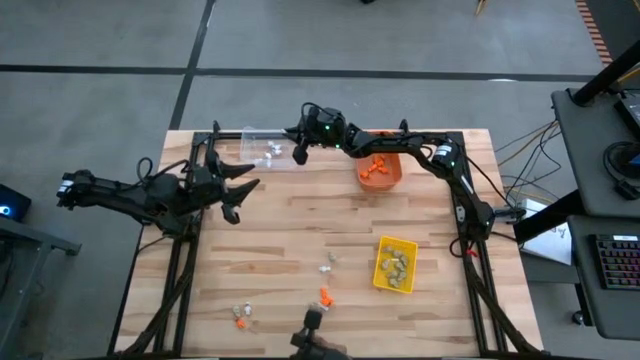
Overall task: Sort Halloween decoration
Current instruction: Put the white skeleton toy into the transparent bin
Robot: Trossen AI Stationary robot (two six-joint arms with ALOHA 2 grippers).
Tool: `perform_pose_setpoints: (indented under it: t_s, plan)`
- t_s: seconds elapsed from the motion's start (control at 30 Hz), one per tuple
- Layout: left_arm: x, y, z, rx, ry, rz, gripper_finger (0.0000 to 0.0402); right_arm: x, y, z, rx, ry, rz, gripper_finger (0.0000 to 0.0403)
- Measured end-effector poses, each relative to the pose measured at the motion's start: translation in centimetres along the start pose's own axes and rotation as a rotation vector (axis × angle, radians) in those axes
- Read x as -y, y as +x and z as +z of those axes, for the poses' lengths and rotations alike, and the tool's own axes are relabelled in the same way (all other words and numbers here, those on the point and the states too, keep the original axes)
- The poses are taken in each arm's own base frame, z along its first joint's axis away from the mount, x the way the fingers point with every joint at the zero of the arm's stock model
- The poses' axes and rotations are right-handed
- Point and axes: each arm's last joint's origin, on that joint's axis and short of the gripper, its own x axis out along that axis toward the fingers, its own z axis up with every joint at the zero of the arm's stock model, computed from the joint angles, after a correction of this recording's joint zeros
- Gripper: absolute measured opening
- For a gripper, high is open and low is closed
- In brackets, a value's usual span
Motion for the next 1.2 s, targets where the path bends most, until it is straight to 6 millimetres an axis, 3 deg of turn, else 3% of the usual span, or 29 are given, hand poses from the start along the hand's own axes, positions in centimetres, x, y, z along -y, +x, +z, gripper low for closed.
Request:
perform_pose_setpoints:
  t_s: [0.7,0.93,1.2]
  plan:
    - [0.0,0.0,-0.1,-0.004,-0.005,0.002,0.0176,-0.1,0.0,0.8,-0.016,-0.038,0.007,0.0137]
    - [0.2,0.3,-1.1,-0.092,-0.047,-0.001,0.0176,-0.1,-2.2,6.1,0.036,-0.034,0.002,0.0143]
    - [1.1,1.2,-4.0,-0.295,-0.133,0.018,0.0176,-1.5,-7.7,12.3,-0.221,0.018,0.055,0.0144]
